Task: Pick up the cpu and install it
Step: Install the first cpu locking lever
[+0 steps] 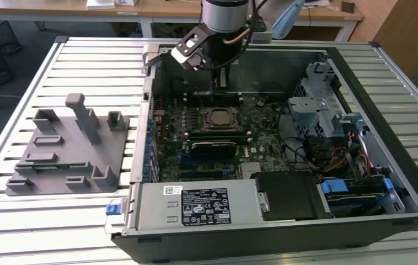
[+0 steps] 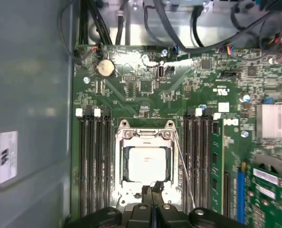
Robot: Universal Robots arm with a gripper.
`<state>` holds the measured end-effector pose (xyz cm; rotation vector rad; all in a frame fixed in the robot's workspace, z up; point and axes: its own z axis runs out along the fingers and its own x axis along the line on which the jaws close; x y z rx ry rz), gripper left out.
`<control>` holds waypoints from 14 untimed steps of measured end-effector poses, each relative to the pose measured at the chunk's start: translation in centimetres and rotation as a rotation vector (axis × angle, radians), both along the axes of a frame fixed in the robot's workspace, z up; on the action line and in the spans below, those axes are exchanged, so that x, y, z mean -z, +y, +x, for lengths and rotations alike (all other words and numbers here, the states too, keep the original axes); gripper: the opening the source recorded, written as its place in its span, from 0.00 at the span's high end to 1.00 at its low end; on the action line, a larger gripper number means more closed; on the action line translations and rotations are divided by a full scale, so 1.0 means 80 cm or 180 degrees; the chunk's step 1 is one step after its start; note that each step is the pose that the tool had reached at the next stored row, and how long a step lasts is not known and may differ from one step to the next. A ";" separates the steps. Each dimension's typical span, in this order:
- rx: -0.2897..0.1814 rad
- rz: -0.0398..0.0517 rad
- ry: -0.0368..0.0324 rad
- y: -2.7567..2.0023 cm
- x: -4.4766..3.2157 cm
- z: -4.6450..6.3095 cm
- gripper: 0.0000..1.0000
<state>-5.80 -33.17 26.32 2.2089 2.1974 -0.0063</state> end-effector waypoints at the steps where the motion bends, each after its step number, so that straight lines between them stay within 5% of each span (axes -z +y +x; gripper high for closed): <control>1: -0.0021 0.0000 0.0000 0.0000 -0.0004 0.000 0.89; 14: -0.0814 -0.0005 0.0002 0.0000 0.0022 -0.001 0.89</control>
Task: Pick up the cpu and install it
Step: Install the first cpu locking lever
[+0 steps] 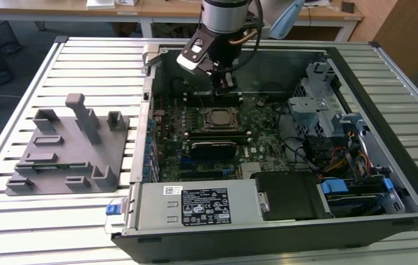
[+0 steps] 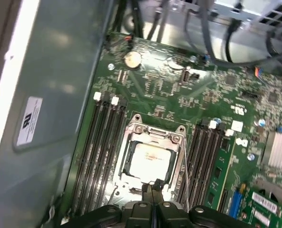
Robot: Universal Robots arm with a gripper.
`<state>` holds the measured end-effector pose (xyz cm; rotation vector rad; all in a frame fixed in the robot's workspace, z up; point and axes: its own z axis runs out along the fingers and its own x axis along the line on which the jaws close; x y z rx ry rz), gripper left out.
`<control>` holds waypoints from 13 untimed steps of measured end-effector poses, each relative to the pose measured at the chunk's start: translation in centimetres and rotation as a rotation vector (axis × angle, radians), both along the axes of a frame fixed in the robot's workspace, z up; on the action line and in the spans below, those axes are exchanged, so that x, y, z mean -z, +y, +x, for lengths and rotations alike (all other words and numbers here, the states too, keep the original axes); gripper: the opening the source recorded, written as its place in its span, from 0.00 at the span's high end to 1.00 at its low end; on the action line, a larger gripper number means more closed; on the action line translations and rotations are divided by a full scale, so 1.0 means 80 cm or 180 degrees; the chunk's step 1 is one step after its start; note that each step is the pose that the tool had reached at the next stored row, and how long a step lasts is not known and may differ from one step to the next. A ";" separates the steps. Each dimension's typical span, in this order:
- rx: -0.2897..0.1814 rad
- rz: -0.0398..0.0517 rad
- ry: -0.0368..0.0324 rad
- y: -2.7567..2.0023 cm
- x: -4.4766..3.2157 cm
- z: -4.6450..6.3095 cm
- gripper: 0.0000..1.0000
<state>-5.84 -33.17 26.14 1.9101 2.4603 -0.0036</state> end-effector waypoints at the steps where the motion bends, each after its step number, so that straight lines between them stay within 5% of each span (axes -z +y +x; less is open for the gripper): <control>1: -0.0058 0.0000 0.0000 0.0000 0.0003 0.000 0.89; 13: -0.0753 0.0000 0.0000 0.0000 0.0029 0.000 0.89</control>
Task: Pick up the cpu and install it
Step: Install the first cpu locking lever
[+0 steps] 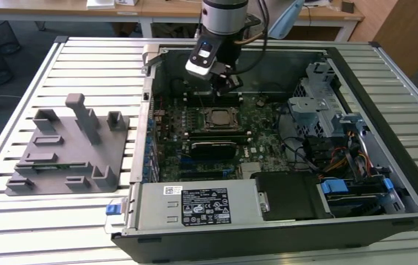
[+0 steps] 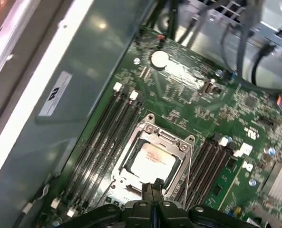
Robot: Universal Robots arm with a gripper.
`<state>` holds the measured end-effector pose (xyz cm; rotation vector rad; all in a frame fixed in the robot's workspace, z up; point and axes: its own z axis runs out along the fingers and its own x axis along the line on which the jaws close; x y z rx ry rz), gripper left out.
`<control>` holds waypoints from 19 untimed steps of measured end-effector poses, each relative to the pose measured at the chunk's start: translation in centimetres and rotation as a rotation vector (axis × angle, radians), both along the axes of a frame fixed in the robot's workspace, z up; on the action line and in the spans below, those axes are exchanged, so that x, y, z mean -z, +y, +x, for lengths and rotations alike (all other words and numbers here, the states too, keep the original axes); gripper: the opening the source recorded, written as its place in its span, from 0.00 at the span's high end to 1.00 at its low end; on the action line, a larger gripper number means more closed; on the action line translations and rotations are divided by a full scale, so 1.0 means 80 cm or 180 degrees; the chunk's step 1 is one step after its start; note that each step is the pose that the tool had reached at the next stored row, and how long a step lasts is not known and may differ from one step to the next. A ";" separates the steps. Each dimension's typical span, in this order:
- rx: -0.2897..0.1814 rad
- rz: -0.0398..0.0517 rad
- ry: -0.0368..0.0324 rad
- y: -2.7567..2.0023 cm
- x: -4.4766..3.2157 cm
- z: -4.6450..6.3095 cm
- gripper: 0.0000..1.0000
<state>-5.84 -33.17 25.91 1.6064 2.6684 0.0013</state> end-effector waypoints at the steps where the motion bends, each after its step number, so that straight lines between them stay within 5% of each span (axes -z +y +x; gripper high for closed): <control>1: -0.0057 0.0000 0.0000 0.0000 0.0002 0.000 0.89; 19: -0.1098 0.0000 0.0000 0.0000 0.0040 0.000 0.89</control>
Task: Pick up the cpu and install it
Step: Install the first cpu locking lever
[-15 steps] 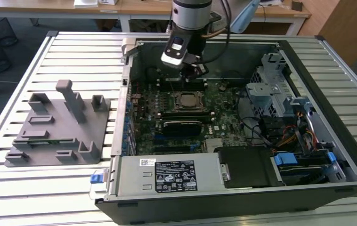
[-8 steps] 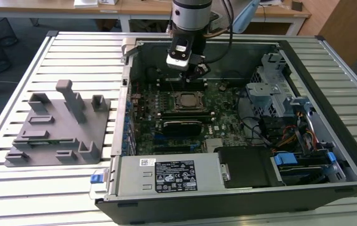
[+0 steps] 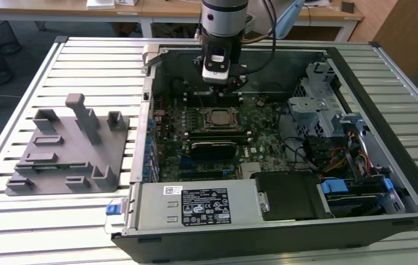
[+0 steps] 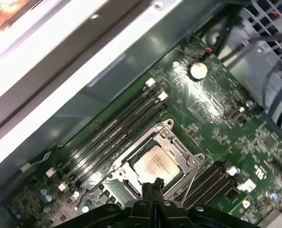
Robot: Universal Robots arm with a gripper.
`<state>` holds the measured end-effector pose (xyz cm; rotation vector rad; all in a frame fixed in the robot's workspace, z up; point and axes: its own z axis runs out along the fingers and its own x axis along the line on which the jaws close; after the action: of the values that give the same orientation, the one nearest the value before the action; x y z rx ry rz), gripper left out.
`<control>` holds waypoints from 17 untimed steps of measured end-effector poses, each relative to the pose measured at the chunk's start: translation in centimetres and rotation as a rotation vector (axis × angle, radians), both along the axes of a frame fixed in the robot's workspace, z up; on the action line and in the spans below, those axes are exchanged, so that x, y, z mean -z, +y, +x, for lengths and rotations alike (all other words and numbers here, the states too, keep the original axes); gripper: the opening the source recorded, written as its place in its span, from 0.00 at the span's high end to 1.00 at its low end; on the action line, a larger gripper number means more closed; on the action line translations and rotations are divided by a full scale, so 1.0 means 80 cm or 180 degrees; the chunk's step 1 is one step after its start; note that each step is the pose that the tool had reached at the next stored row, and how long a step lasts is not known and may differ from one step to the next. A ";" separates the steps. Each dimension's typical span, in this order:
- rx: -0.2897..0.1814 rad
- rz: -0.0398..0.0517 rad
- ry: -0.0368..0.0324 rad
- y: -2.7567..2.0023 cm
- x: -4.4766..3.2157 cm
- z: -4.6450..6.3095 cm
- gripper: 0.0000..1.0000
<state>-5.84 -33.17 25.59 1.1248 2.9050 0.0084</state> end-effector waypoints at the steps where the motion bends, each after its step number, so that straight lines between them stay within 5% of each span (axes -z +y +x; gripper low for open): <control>1: -0.0057 0.0000 0.0000 0.0000 0.0002 0.000 0.89; 17: -0.0987 0.0000 0.0000 0.0000 0.0031 0.000 0.89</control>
<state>-5.84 -33.17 25.34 0.6627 3.0449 0.0148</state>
